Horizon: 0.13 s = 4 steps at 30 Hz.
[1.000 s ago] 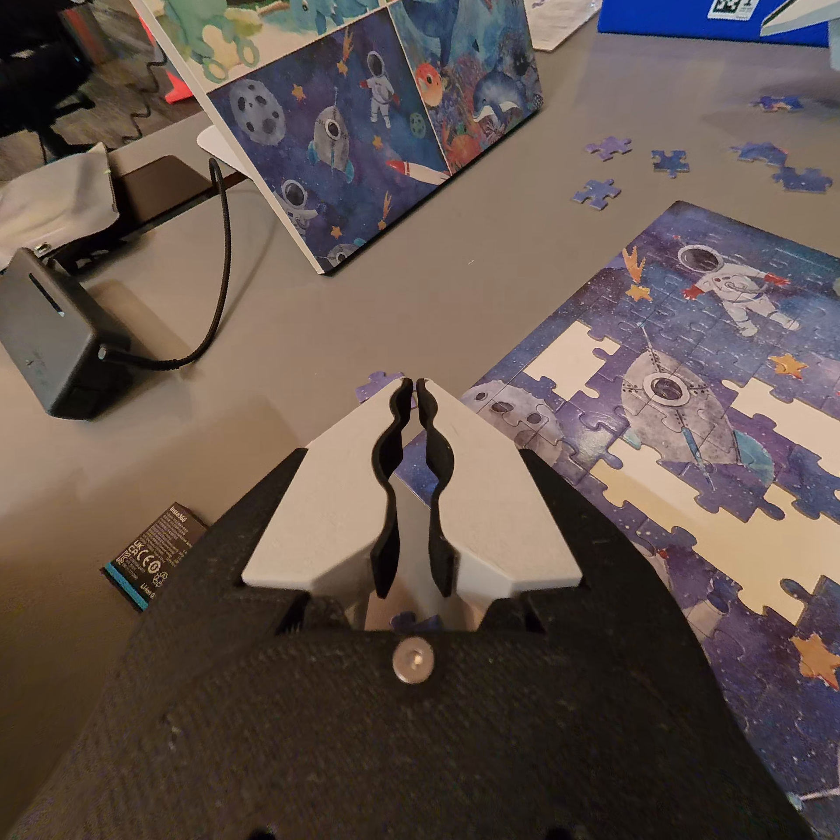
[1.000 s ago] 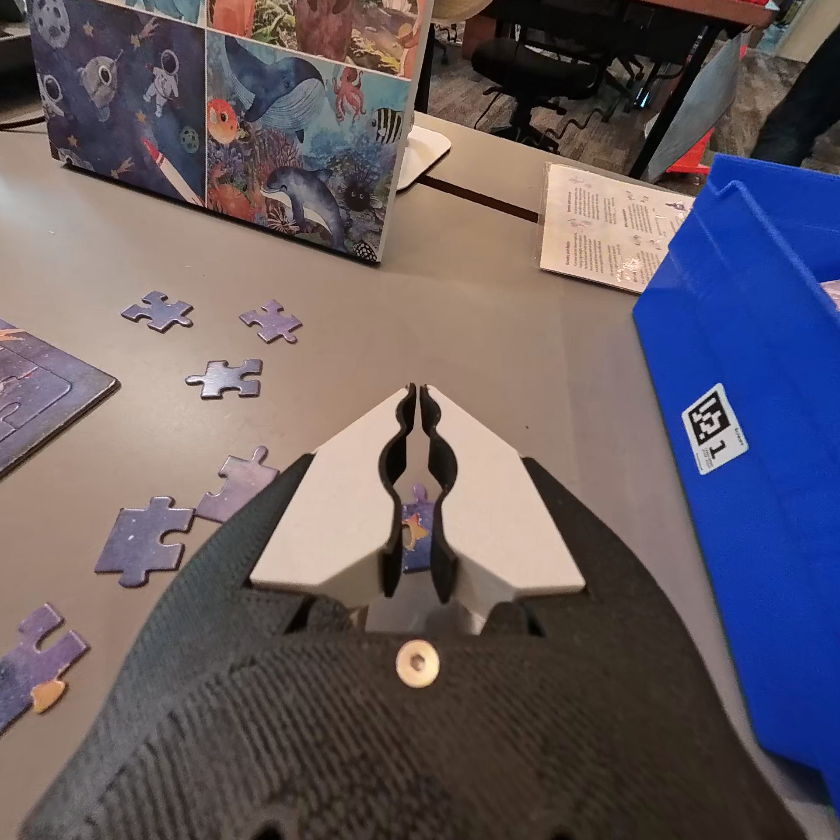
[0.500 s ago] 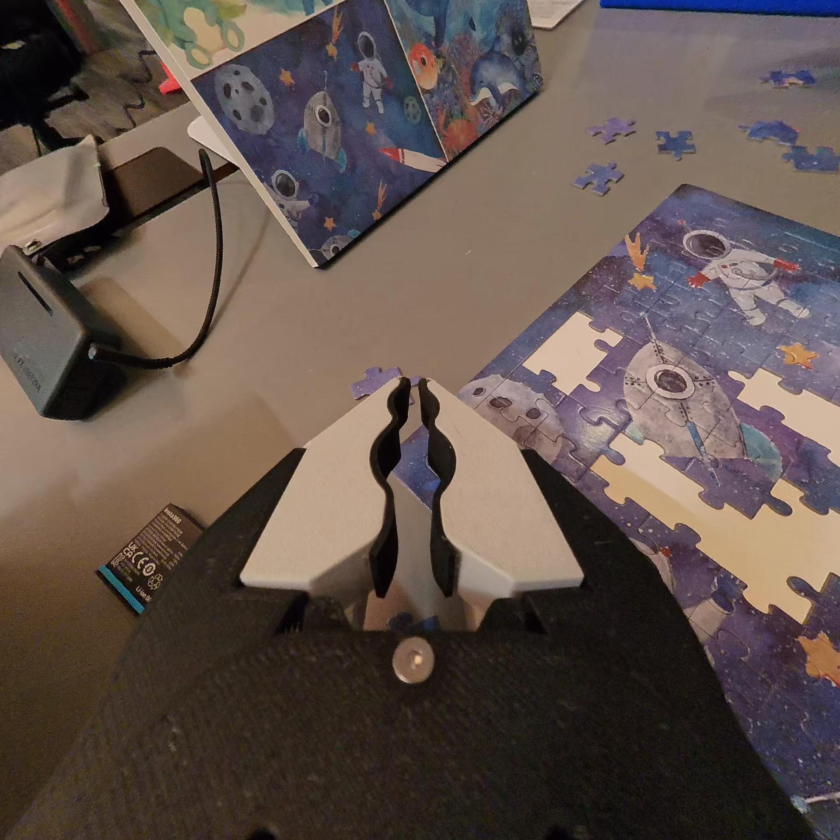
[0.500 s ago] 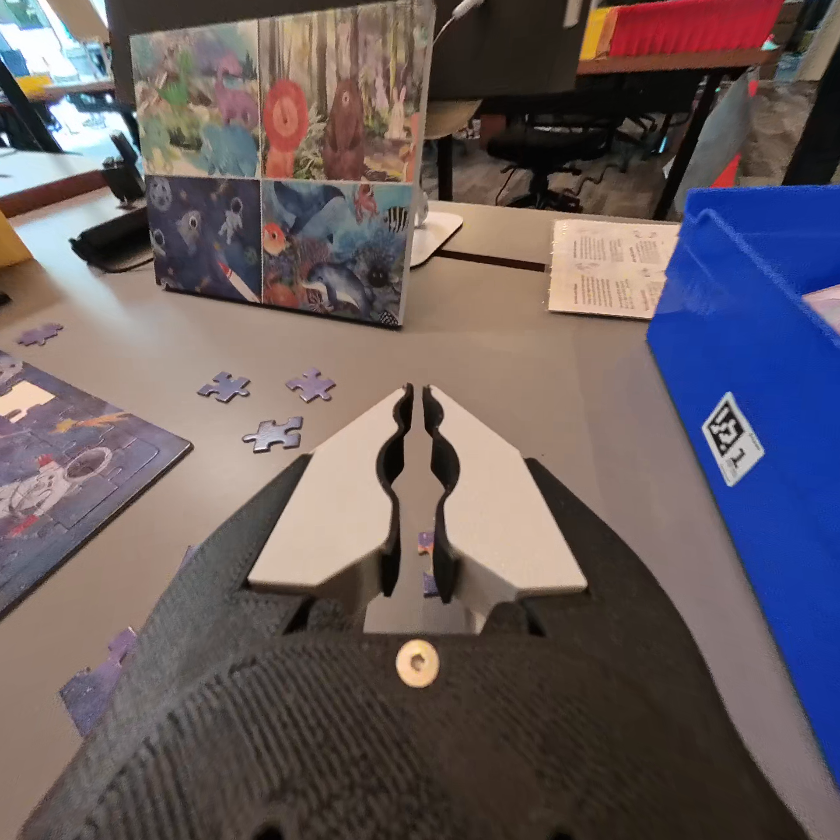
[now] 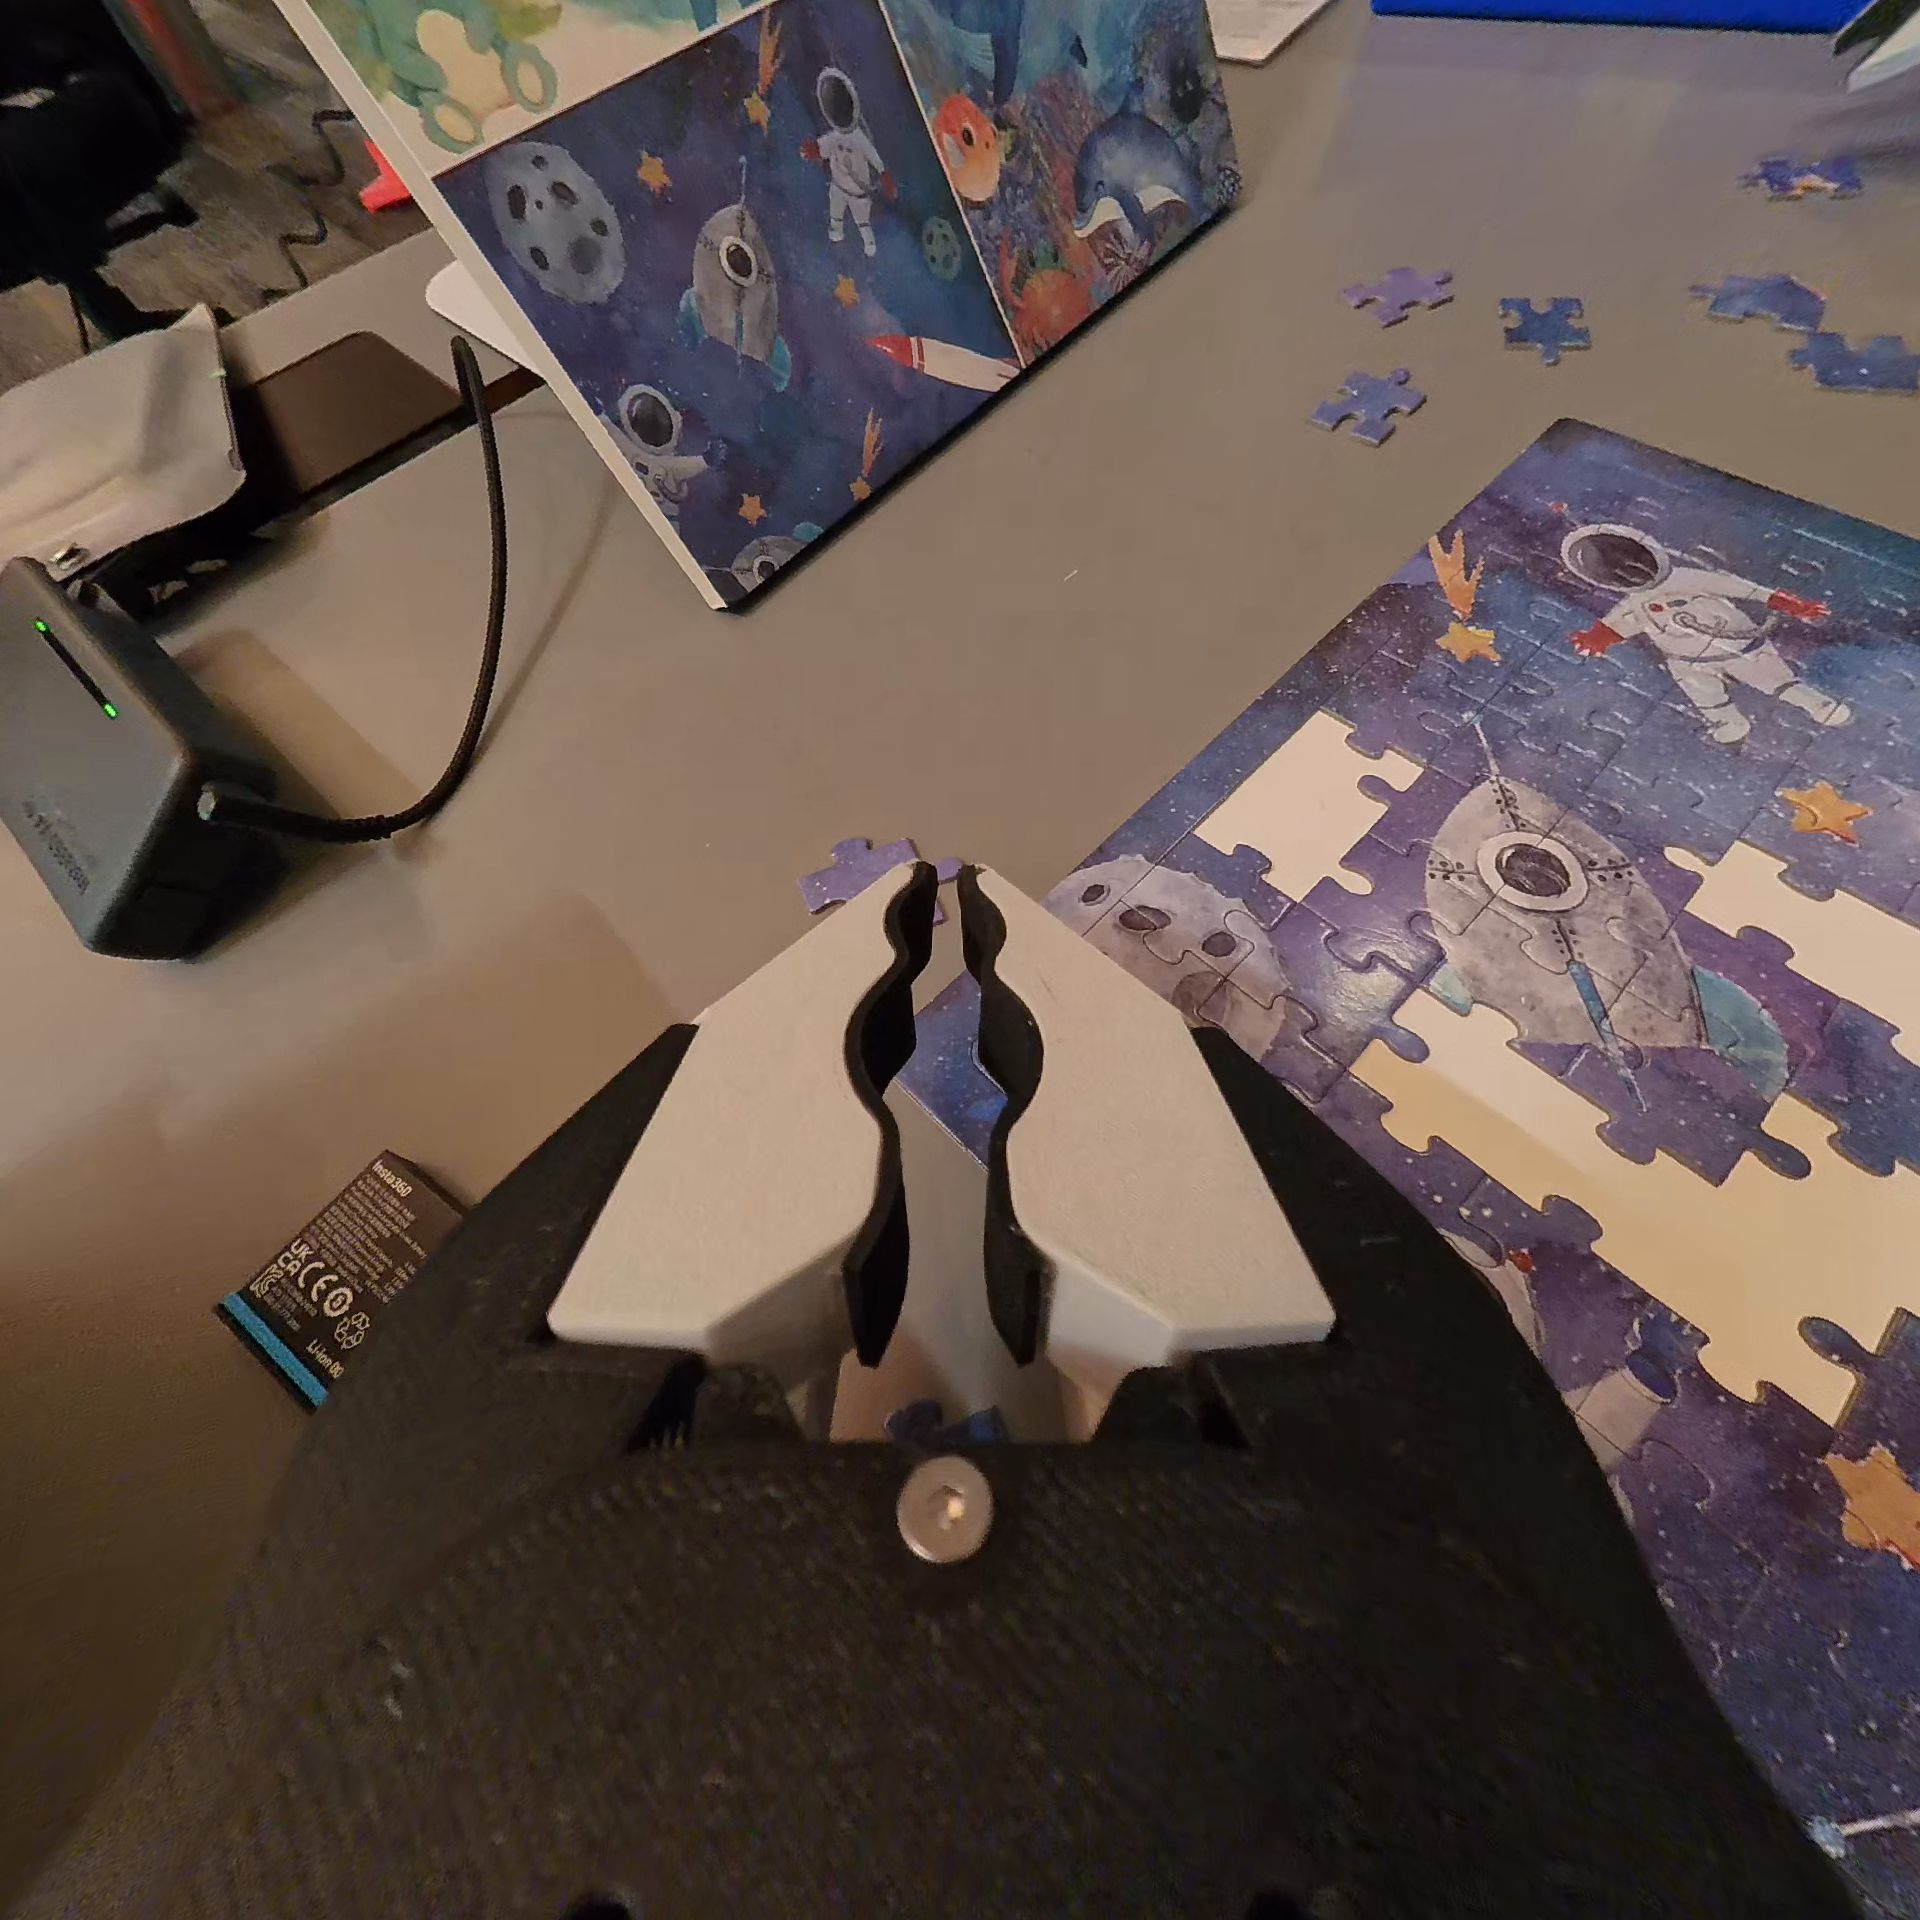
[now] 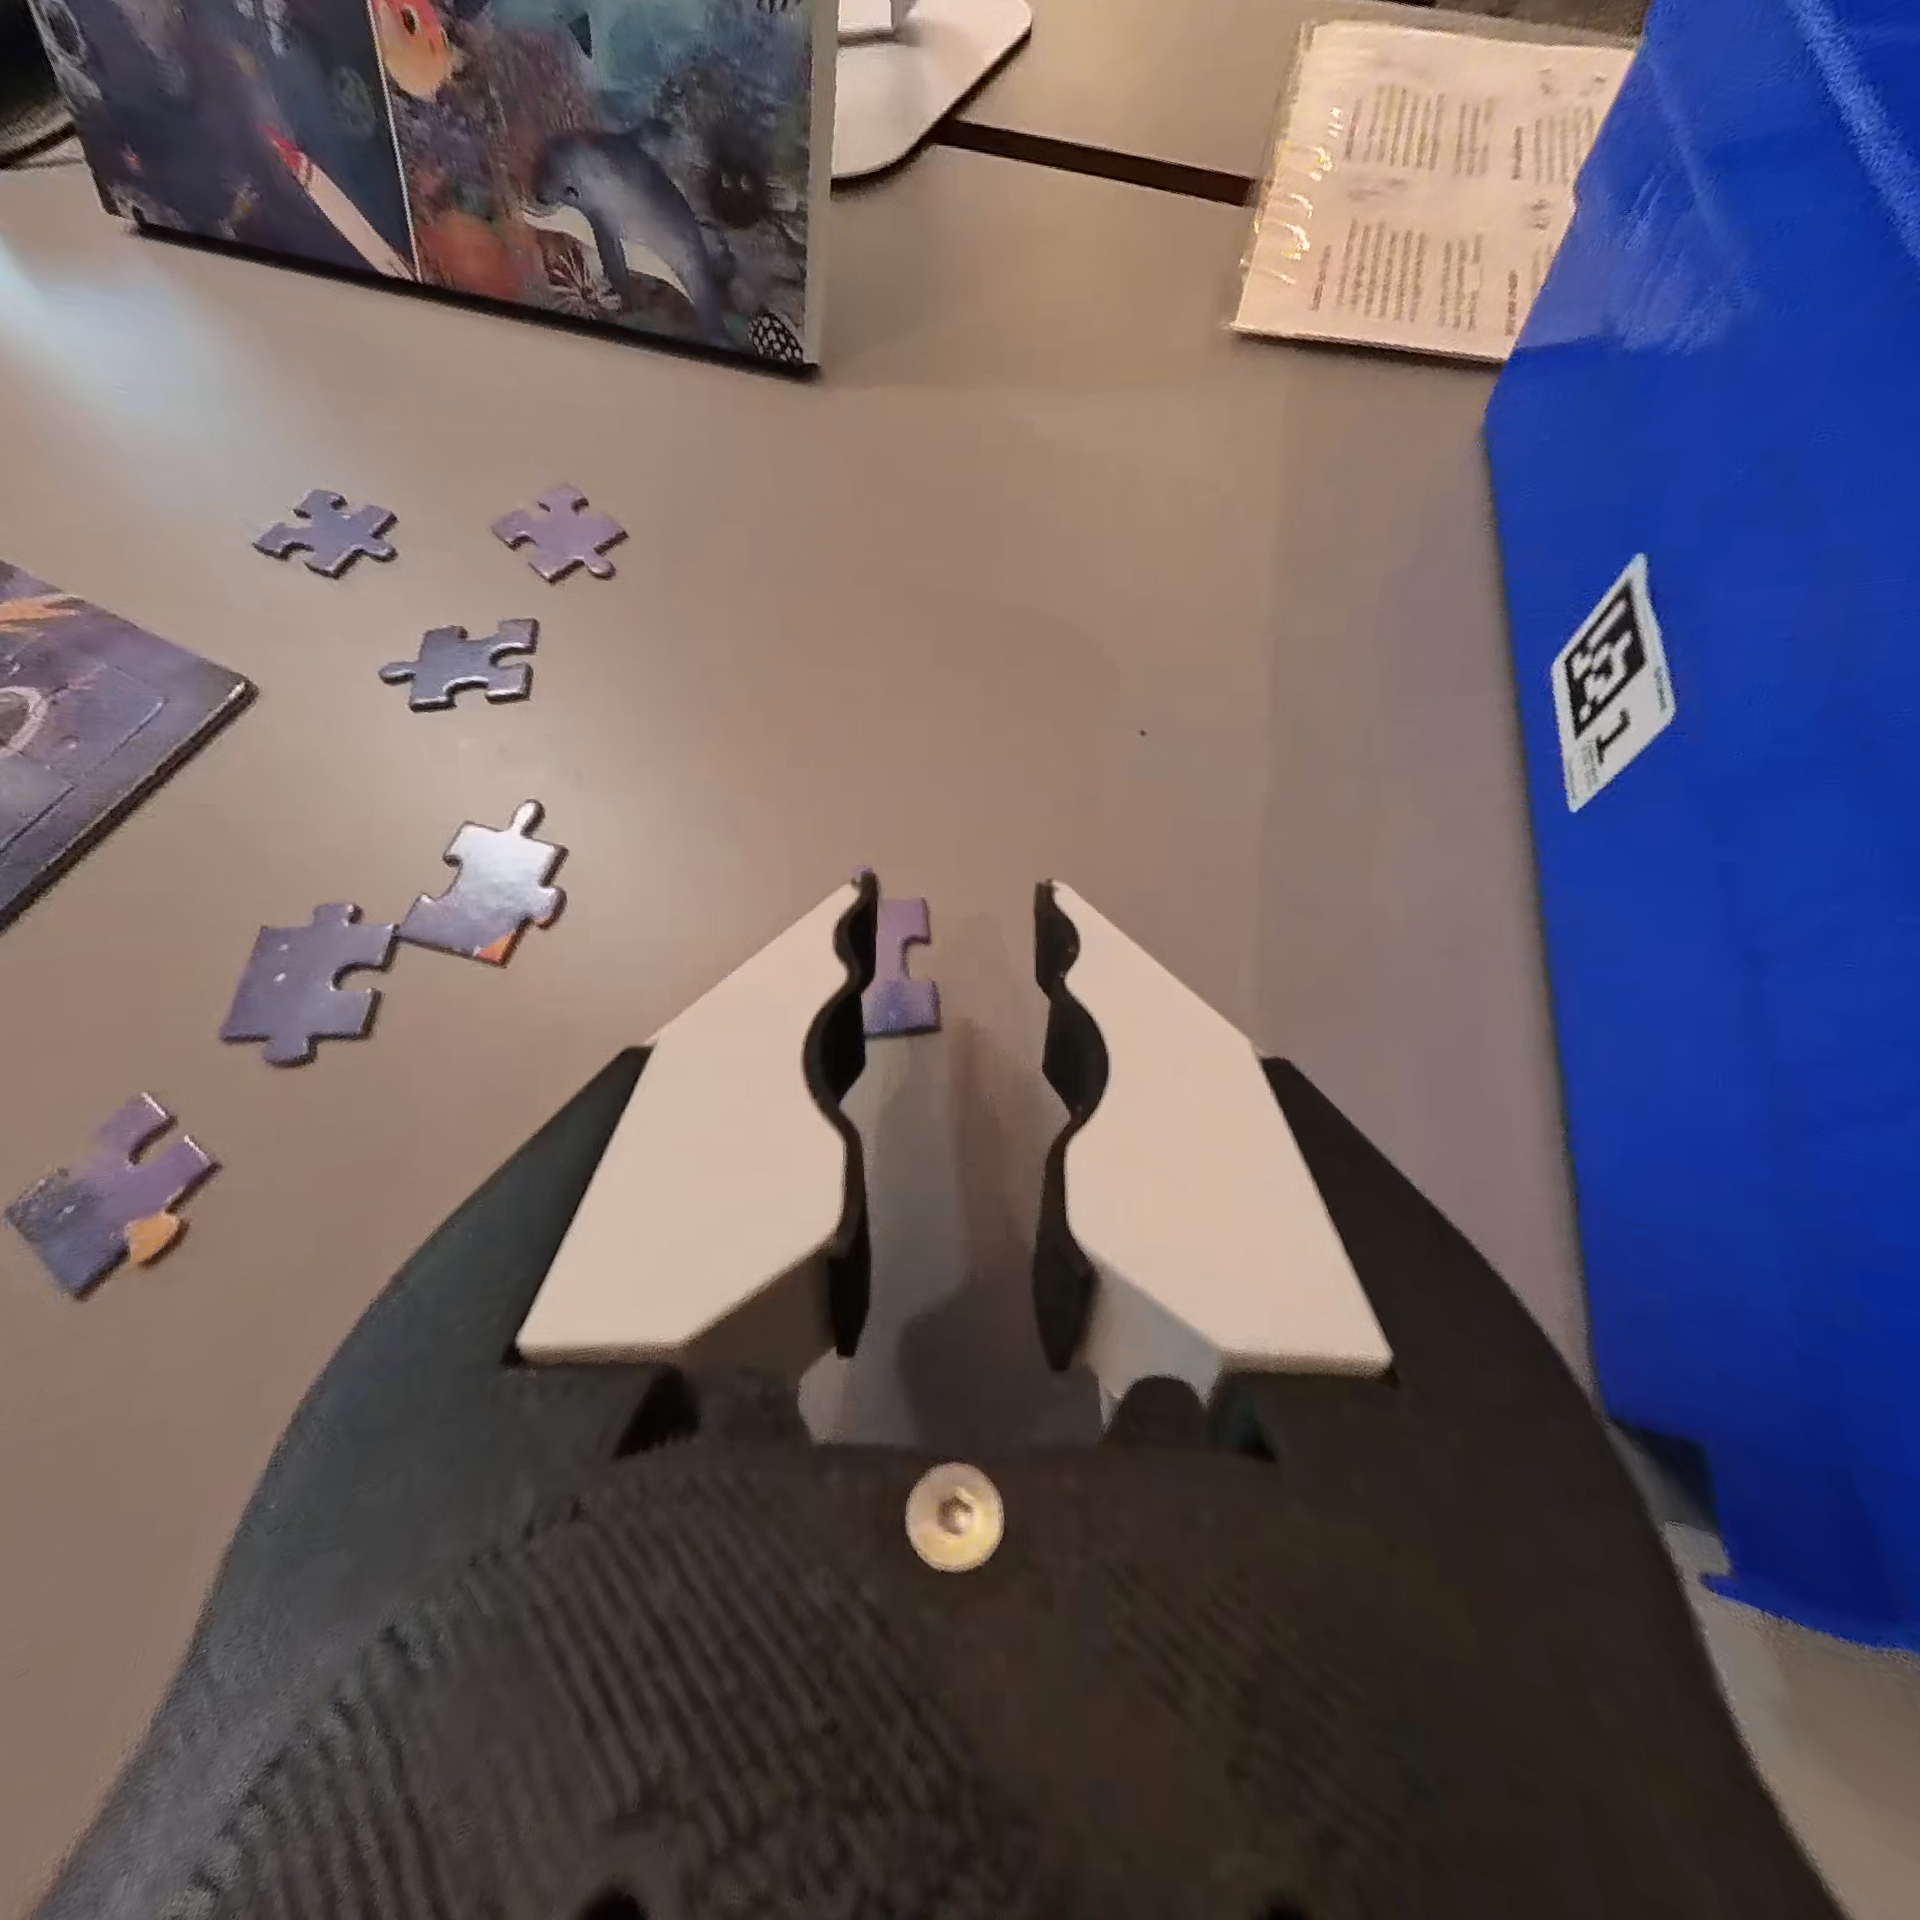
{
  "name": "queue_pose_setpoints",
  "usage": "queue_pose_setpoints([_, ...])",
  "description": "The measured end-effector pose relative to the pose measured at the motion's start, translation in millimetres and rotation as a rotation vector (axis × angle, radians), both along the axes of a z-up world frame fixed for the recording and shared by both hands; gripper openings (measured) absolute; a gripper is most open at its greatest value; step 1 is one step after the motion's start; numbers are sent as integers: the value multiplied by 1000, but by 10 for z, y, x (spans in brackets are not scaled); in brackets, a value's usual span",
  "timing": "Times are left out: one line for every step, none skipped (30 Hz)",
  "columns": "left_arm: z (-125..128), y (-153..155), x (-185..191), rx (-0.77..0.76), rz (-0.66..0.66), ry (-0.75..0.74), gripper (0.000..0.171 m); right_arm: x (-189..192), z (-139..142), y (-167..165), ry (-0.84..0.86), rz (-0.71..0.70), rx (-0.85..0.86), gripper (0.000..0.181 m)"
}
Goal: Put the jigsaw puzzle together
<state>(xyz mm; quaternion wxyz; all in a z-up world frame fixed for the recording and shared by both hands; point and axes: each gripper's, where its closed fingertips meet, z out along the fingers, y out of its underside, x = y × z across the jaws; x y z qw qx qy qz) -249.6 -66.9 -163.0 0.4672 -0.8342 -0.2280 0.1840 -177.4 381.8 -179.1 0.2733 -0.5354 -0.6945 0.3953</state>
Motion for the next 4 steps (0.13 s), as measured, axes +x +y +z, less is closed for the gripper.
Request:
queue_pose_setpoints([-4, 3, 2, -3, -1, 1, 2, 11, -19, 11, -12, 2, -1, 30])
queue_pose_setpoints([-8, 5, 4, -6, -2, 1, 2, 16, -33, 6, -24, 9, -9, 31])
queue_pose_setpoints([-13, 6, 5, -10, -2, 2, 2, 21, -52, 1, -38, 12, -15, 30])
queue_pose_setpoints([-18, 6, 4, -13, -2, 2, 2, 28, -82, -6, -58, 15, -16, 30])
